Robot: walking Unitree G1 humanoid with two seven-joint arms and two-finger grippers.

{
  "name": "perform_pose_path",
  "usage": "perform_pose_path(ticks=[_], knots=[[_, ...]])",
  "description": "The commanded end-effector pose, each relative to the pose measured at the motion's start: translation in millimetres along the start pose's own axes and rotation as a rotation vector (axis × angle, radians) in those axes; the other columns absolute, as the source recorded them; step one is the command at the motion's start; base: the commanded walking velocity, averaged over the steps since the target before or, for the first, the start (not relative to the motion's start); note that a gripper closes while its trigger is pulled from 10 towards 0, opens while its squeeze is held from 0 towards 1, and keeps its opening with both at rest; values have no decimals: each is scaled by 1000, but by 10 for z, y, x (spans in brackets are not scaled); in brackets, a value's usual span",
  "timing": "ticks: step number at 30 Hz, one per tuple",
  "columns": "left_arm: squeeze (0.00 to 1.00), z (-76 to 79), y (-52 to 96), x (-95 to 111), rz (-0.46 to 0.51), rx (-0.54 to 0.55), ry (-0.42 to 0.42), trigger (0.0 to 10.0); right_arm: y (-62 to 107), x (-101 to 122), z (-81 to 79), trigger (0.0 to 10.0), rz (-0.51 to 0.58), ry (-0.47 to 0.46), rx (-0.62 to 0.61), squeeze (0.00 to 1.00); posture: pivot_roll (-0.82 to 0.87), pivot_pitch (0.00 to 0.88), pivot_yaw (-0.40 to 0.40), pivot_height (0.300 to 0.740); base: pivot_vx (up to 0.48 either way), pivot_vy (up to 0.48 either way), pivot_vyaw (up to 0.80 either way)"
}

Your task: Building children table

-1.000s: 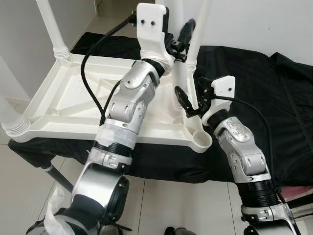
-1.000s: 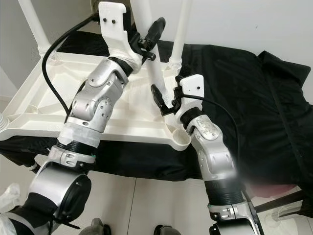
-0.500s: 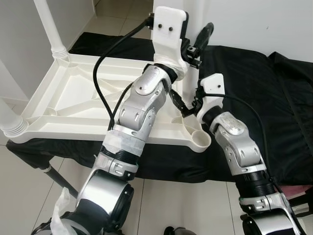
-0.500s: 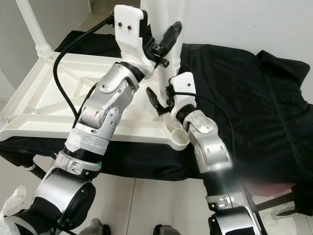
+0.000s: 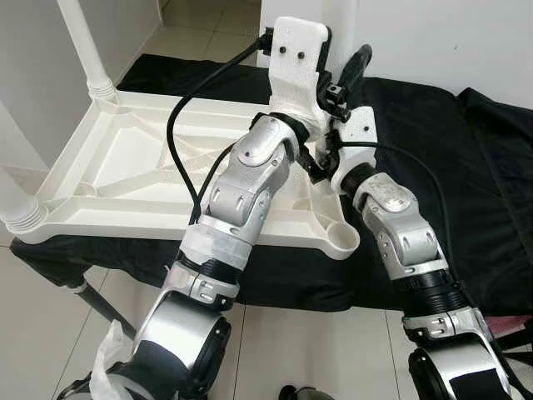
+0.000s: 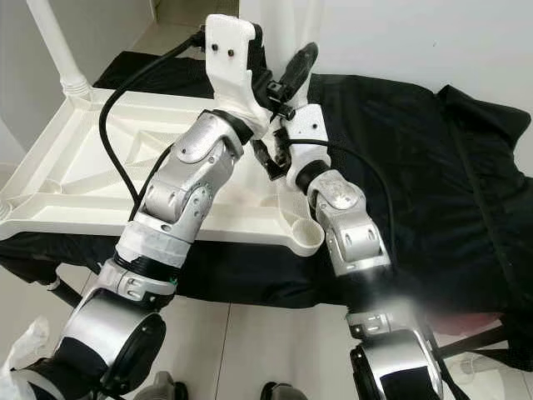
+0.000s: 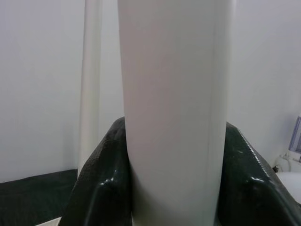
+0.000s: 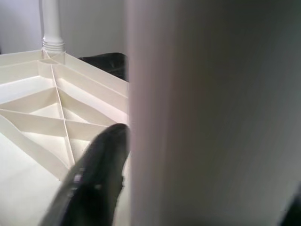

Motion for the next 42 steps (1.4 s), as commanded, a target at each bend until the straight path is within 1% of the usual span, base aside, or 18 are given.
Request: perform_pose_path(ticks=[1, 3, 4, 5, 6, 11, 12, 15, 16, 26, 28, 31, 33, 35, 42], knots=[[0, 50, -19, 126, 49, -11, -22, 10000, 11, -119, -10, 4000, -47, -8, 2, 0, 10, 78, -75, 740, 0, 0, 0], [0, 50, -19, 127, 49, -11, -20, 10000, 10, -131, -8, 4000, -52, -9, 0, 0, 10, 78, -75, 740, 0, 0, 0], [0, 51, -19, 126, 49, -10, -23, 10000, 10, -151, -4, 4353, -59, -10, -5, 0, 11, 79, -75, 740, 0, 0, 0], [0, 51, -19, 126, 49, -10, -23, 10000, 10, -151, -4, 4353, -59, -10, -5, 0, 11, 79, -75, 740, 0, 0, 0], [0, 53, -20, 122, 46, -8, -28, 10000, 12, -183, 2, 10000, -71, -7, -13, 0, 11, 79, -75, 740, 0, 0, 0], [0, 64, -16, 123, 45, -10, -31, 10000, 23, -215, 33, 10000, -79, -2, -40, 0, 13, 81, -74, 740, 0, 0, 0], [0, 65, -15, 126, 46, -9, -32, 10000, 27, -223, 46, 10000, -80, -16, -52, 1000, 14, 84, -73, 740, 0, 0, 0], [0, 64, -15, 128, 45, -8, -32, 10000, 33, -240, 61, 10000, -84, -26, -67, 1000, 13, 86, -72, 740, 0, 0, 0], [0, 66, -16, 131, 46, -9, -30, 10000, 35, -251, 58, 10000, -88, -27, -69, 0, 14, 89, -69, 740, 0, 0, 0], [0, 70, -24, 145, 47, -10, -33, 10000, 31, -245, 41, 10000, -85, -16, -72, 0, 16, 95, -61, 740, 0, 0, 0], [0, 84, -20, 133, 41, -14, -34, 10000, 10, -152, 37, 10000, -51, -9, -71, 0, 15, 98, -60, 740, 0, 0, 0], [0, 90, -18, 131, 40, -15, -33, 10000, 5, -118, 25, 10000, -41, -3, -64, 0, 16, 98, -60, 740, 0, 0, 0], [0, 97, -18, 128, 39, -15, -33, 10000, 0, -84, 7, 10000, -31, -16, -56, 0, 14, 99, -61, 740, 0, 0, 0], [0, 107, -19, 130, 39, -16, -34, 10000, 2, -76, 7, 10000, -28, -1, -55, 0, 15, 99, -63, 740, 0, 0, 0], [0, 112, -22, 126, 39, -16, -34, 10000, 7, -60, 14, 10000, -14, -1, -59, 0, 15, 98, -64, 740, 0, 0, 0]])
Point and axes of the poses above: a point about 5 cm out from each wrist's last joint towards the gripper, its own y axis pointing back from the gripper into the wrist, its own x axis along the axis of the wrist's last joint, z = x × y, the point moved 5 cm from there along -y, pointing out of the wrist towards the gripper, and after that the axes turned 14 degrees about -y, right-handed, at the moved point
